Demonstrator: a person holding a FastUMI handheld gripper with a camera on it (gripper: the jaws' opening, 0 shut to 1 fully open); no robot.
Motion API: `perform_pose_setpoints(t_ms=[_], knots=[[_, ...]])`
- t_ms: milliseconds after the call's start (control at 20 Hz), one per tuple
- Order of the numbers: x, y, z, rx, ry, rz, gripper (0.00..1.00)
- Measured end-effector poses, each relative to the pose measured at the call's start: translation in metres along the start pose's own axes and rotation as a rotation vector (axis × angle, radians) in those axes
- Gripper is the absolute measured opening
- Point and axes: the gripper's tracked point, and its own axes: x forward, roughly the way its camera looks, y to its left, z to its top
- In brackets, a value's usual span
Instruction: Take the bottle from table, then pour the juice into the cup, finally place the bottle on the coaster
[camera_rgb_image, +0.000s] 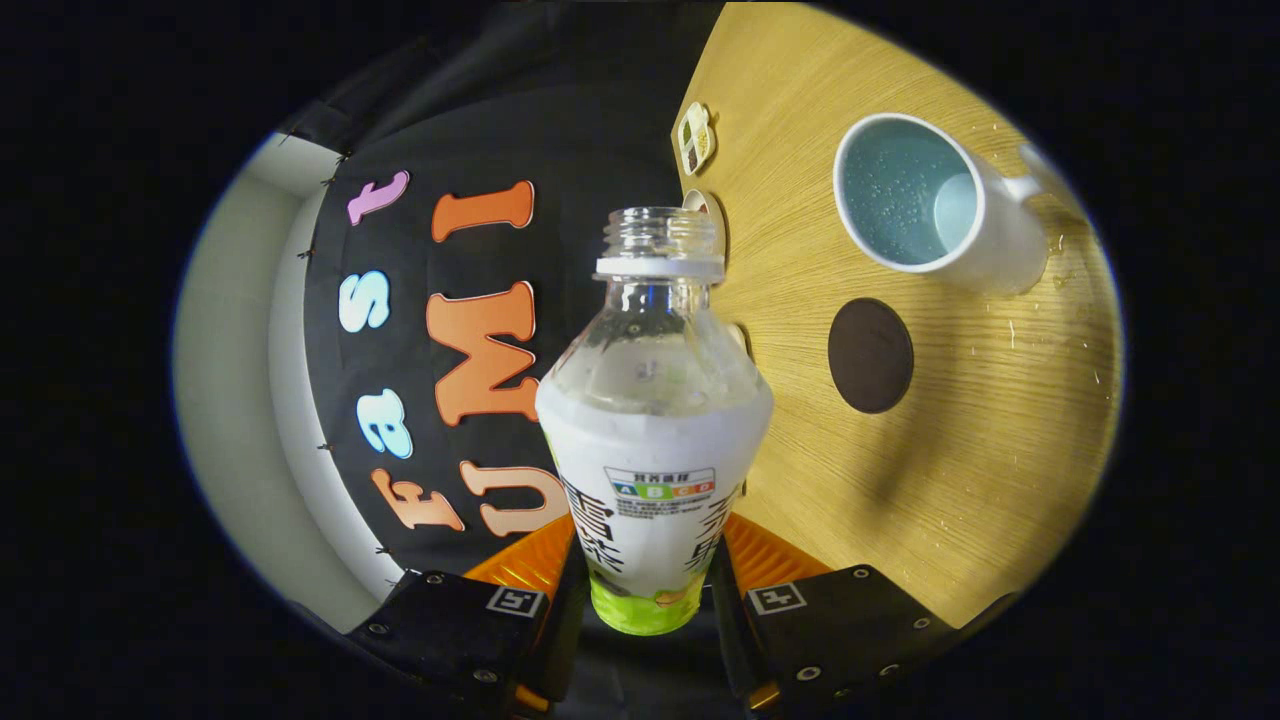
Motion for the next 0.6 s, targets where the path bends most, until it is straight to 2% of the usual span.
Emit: perform_pose_setpoints(t_ms=[600], knots=[[-0.0046,0.0044,0.0008,0.07,0.009,-0.015,0.59]])
